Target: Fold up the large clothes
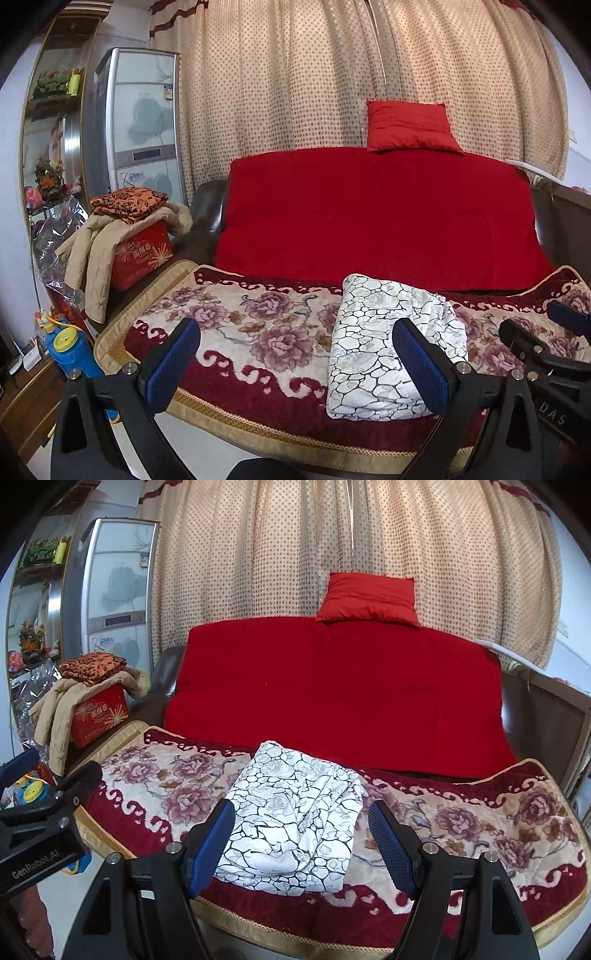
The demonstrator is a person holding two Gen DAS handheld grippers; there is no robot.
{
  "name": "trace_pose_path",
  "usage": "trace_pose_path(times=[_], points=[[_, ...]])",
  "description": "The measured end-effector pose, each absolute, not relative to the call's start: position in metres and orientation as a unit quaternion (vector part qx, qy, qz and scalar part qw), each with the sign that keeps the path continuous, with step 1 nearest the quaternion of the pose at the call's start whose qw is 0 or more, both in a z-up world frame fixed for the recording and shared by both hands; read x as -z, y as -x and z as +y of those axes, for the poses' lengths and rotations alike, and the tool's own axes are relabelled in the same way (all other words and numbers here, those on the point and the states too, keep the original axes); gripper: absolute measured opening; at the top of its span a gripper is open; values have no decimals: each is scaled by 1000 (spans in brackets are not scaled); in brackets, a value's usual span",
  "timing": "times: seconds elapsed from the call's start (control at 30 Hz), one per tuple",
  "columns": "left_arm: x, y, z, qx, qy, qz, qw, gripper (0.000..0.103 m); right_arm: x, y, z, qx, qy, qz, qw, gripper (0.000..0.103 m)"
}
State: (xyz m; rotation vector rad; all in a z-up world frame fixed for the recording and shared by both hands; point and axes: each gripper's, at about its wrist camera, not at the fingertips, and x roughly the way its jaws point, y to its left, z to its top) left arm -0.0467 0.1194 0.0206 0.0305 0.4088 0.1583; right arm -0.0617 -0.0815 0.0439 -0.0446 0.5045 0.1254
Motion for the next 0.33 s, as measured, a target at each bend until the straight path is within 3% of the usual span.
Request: trace_pose_path(times=[0.33], points=[[-7,-7,118,-79,3,220,972,103,-23,4,-83,-64,12,278,958,78]])
